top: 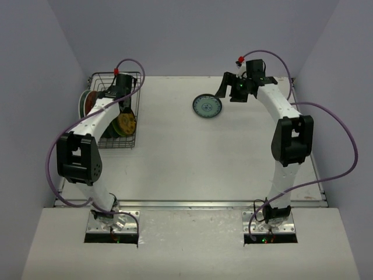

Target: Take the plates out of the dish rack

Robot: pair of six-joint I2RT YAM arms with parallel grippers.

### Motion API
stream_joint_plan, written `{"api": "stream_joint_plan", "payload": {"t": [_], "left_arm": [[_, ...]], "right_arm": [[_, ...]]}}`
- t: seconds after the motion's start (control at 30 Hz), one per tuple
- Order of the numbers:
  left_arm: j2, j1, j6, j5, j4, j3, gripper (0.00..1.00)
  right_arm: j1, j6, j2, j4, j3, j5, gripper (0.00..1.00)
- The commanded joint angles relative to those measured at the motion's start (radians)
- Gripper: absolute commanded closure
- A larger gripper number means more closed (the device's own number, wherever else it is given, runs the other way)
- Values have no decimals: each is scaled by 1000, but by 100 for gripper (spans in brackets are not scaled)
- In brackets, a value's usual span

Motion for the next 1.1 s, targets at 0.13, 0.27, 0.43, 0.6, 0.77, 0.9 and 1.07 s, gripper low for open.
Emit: {"api": "stream_joint_plan", "payload": {"t": [0.13, 0.27, 0.43, 0.6, 0.77, 0.9, 1.07], "left_arm": [[68, 4, -16, -8, 53, 17, 67], [92, 5, -27, 2, 52, 25, 77], [79, 5, -21, -8, 46, 53, 91], [2, 4, 43, -56, 50, 106, 100], [-97, -31, 124, -124, 64, 178, 100], [-183, -125, 240, -179, 108, 232, 100], [-273, -211, 200, 103, 44, 233, 100]], "right_arm": [[33, -82, -149, 38, -124, 34, 11], [34, -87, -181, 48, -167, 22, 11], [40, -97, -215, 60, -202, 15, 11], [60, -113, -260, 74, -231, 19, 11], [96, -135, -300, 102, -259, 32, 11], [119, -153, -335, 125, -272, -3, 12], [137, -141, -390, 212, -325, -181, 17]]}}
